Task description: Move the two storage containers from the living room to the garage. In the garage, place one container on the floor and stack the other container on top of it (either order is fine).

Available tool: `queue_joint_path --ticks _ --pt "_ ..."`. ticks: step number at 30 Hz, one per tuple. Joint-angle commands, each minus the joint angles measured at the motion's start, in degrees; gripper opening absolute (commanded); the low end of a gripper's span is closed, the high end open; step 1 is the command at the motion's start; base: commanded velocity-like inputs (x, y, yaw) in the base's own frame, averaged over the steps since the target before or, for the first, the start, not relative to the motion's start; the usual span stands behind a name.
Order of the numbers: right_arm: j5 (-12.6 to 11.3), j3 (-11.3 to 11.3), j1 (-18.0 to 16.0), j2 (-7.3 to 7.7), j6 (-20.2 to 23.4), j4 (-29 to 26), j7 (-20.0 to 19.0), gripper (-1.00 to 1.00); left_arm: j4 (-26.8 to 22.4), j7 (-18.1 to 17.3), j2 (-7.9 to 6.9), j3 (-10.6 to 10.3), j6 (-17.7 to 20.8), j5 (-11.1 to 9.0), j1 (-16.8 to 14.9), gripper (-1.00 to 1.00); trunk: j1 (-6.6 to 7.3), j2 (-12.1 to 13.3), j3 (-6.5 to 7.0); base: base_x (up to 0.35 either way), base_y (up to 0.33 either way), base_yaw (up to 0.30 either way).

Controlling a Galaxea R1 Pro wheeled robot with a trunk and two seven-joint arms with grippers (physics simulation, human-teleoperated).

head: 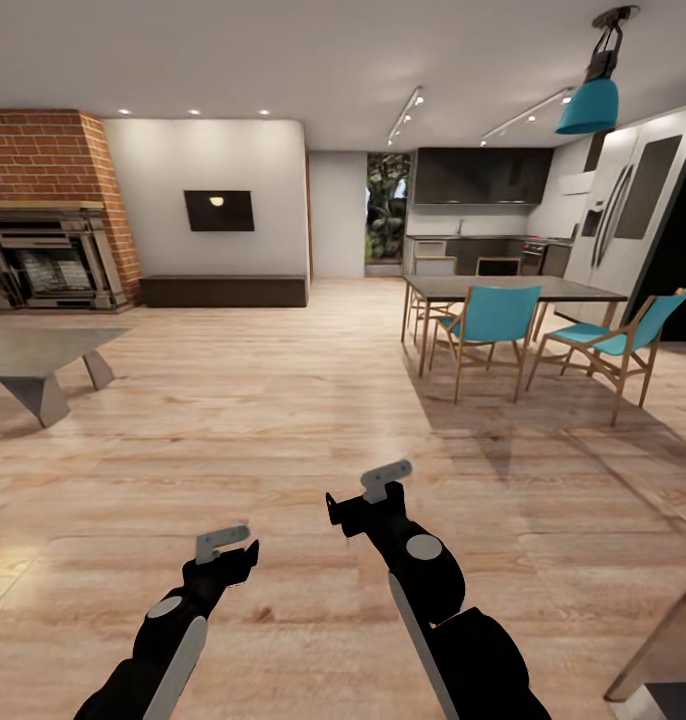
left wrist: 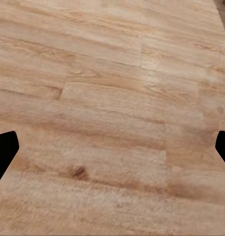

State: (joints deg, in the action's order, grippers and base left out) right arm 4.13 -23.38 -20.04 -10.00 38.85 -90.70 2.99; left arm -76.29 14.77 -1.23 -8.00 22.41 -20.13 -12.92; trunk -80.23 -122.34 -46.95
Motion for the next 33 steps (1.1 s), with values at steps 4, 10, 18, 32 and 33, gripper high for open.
queue_joint_path --ticks 4,10,18,32,33 --pt "0.00 0.00 0.00 0.00 0.00 0.00 0.00 1.00 -0.02 0.00 0.00 0.00 0.00 0.00 0.00 1.00 0.00 0.00 0.00 0.338 0.000 0.000" --pt "0.00 0.00 0.00 0.00 0.00 0.00 0.00 1.00 0.00 0.00 0.00 0.00 0.00 0.00 0.00 1.00 0.00 0.00 0.00 0.338 0.000 0.000" --pt "0.00 0.00 0.00 0.00 0.00 0.00 0.00 1.00 0.00 0.00 0.00 0.00 0.00 -0.02 0.00 1.00 0.00 0.00 0.00 0.338 0.000 0.000" --pt "0.00 0.00 0.00 0.00 0.00 0.00 0.00 1.00 0.00 0.00 0.00 0.00 0.00 -0.01 0.00 1.00 0.00 0.00 0.00 0.338 0.000 0.000" --pt "0.00 0.00 0.00 0.00 0.00 0.00 0.00 1.00 0.00 0.00 0.00 0.00 0.00 -0.01 0.00 1.00 0.00 0.00 0.00 0.338 0.000 0.000"
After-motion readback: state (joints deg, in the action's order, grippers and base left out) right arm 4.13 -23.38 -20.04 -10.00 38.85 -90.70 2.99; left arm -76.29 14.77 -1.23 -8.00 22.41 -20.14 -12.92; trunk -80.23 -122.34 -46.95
